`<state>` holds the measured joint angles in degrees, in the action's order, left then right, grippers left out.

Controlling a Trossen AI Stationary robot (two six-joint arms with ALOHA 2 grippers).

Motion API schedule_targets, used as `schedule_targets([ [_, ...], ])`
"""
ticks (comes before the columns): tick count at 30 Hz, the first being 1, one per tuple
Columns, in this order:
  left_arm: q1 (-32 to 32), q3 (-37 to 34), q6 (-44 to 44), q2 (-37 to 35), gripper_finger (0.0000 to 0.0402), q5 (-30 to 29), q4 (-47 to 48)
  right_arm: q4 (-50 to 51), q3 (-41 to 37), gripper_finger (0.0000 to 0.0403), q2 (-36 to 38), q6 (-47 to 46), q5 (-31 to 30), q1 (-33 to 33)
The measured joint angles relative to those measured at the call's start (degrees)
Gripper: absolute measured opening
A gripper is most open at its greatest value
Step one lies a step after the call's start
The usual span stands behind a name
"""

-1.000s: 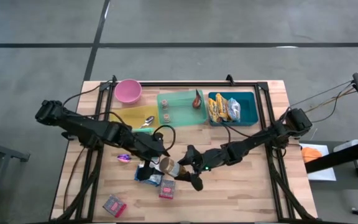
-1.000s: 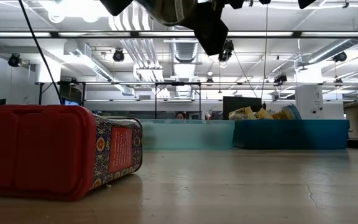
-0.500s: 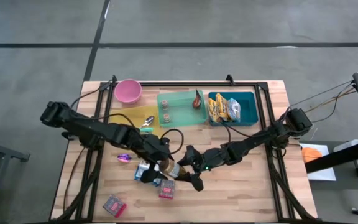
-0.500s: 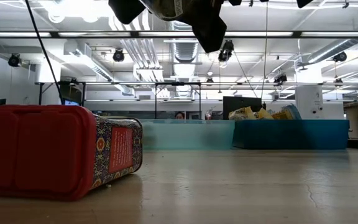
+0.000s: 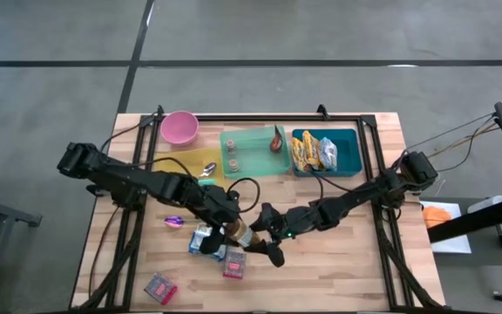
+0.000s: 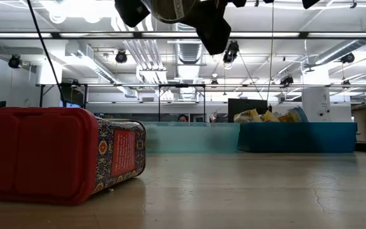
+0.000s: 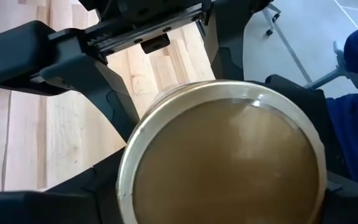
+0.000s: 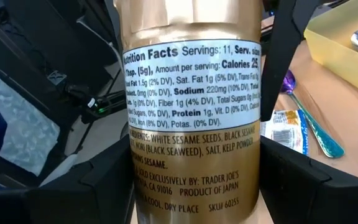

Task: Pick & Place Food Item
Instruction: Put the golden seasoning bottle into the green bin

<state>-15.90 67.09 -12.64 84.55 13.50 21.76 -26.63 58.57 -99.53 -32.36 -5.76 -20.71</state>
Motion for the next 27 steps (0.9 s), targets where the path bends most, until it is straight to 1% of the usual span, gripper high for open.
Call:
schedule_targets([
  [3, 0.0, 0.1, -0.9, 0.0, 0.0299, 0.1, -0.4, -0.2, 0.0, 0.0273, 0.0, -0.4, 0.1, 0.0],
  [11, 0.0, 0.1, -2.8, 0.0, 0.0356, 3.2, -0.7, 0.3, -0.3, 0.0273, 0.0, 0.7, 2.0, -0.1],
  [14, 0.0, 0.1, -3.5, 0.0, 0.0368, 3.5, -0.5, 0.3, -0.3, 0.0273, -0.1, 0.5, 2.0, -0.1],
  [18, 0.0, 0.2, -3.7, 0.0, 0.0371, 2.2, -0.4, 0.3, -0.3, 0.0273, -0.1, 0.2, 1.8, -0.1],
  [27, 0.0, 0.2, -2.3, 0.0, 0.0372, 1.8, -1.5, 0.3, -0.3, 0.0273, -0.1, 0.1, 2.9, 0.0],
])
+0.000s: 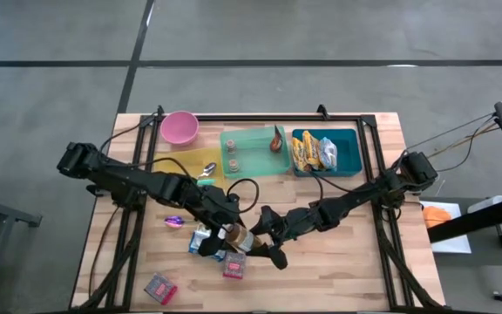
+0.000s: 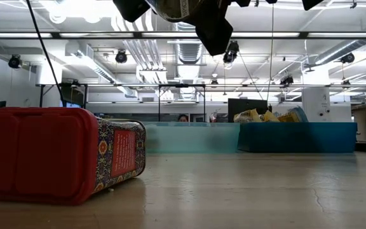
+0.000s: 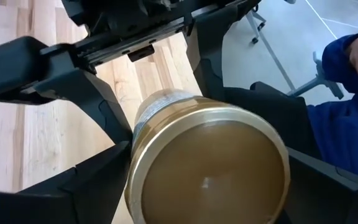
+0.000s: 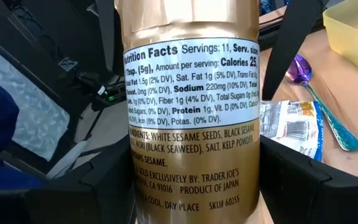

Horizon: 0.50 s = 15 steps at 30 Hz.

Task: Pick & Place Food Item
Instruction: Put the golden seasoning bottle into the green bin

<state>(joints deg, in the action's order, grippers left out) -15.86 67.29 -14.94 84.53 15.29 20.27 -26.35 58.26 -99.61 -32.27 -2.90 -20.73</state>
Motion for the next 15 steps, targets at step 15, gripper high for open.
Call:
schedule_targets([
  [15, 0.1, -0.1, 2.3, 0.2, 0.029, 0.8, 0.4, -4.7, 0.0, 0.0273, -4.0, -1.1, 2.5, 0.4],
])
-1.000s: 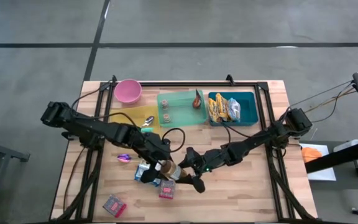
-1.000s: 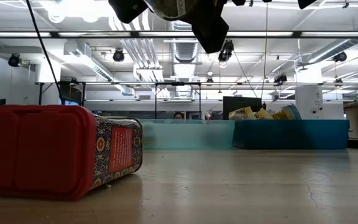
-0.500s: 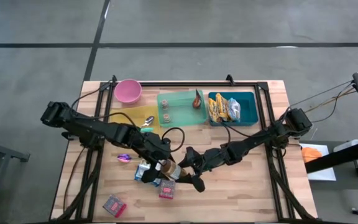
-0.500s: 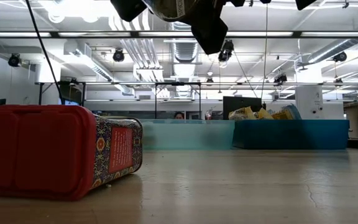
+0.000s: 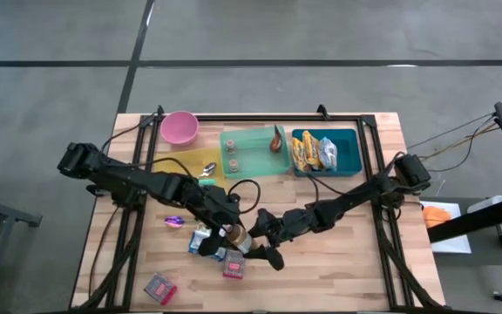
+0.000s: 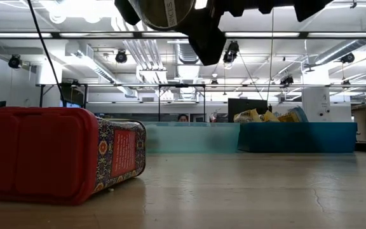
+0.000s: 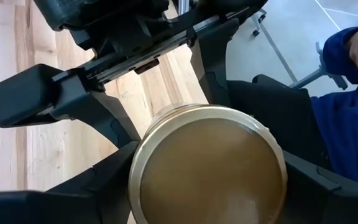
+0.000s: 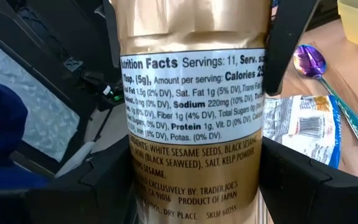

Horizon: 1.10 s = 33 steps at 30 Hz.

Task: Pick & Place Food Item
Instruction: Put the golden seasoning bottle into the green bin

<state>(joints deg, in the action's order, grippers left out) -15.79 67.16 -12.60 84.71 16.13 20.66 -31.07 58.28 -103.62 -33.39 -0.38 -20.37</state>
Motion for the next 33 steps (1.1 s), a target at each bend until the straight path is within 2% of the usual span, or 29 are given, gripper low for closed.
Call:
schedule_targets([
  [19, 0.0, 0.2, -1.1, -0.1, 0.0289, 1.4, 2.3, 0.8, 0.9, 0.0276, 0.0, 1.6, 0.6, 1.0],
  [23, 0.0, 0.1, -2.6, -0.1, 0.0284, 3.1, 4.7, 1.3, 1.1, 0.0367, 0.3, 2.0, -0.7, 1.2],
  [25, -0.1, 0.0, -2.6, -0.1, 0.0284, 2.7, 4.9, 1.8, 1.4, 0.0382, 0.3, 2.1, -1.6, 1.2],
  [33, 0.2, 0.1, -2.4, -0.1, 0.0283, -1.3, 8.8, 4.2, 1.4, 0.0307, 0.2, 2.9, -6.1, 1.2],
])
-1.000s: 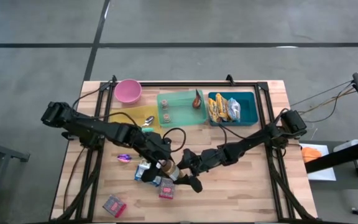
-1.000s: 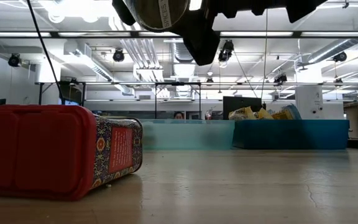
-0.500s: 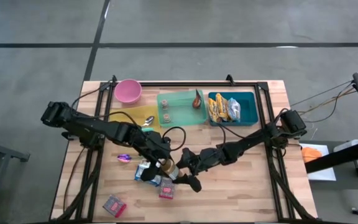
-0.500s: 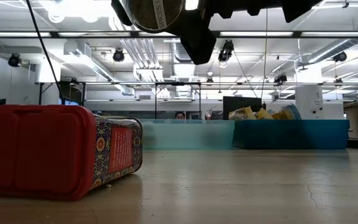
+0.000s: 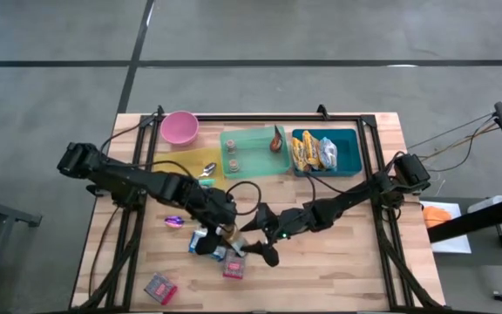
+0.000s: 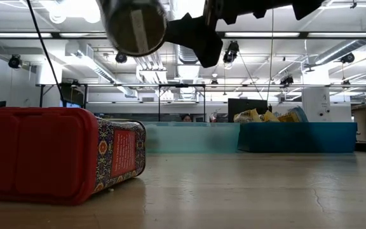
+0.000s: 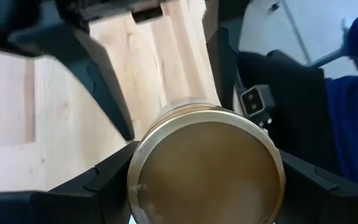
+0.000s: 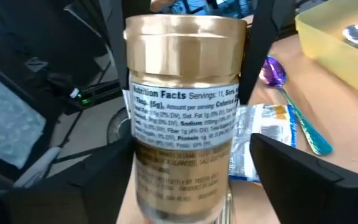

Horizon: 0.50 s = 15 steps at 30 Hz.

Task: Pick & Place Food Item
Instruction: Put the golden seasoning bottle into the green bin

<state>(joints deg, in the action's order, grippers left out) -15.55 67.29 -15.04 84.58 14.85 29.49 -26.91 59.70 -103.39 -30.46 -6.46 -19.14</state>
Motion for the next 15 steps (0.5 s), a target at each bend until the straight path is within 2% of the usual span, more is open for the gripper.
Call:
schedule_targets([
  [11, 4.2, 4.1, 3.0, -0.4, 0.0283, -7.9, 13.2, 7.7, 0.0, 0.0234, 0.1, -2.3, -1.8, 0.2],
  [15, 7.7, 5.8, 5.4, -0.5, 0.0283, -10.1, 14.1, 10.4, 0.0, 0.0211, 0.5, -3.0, -1.0, 0.0],
])
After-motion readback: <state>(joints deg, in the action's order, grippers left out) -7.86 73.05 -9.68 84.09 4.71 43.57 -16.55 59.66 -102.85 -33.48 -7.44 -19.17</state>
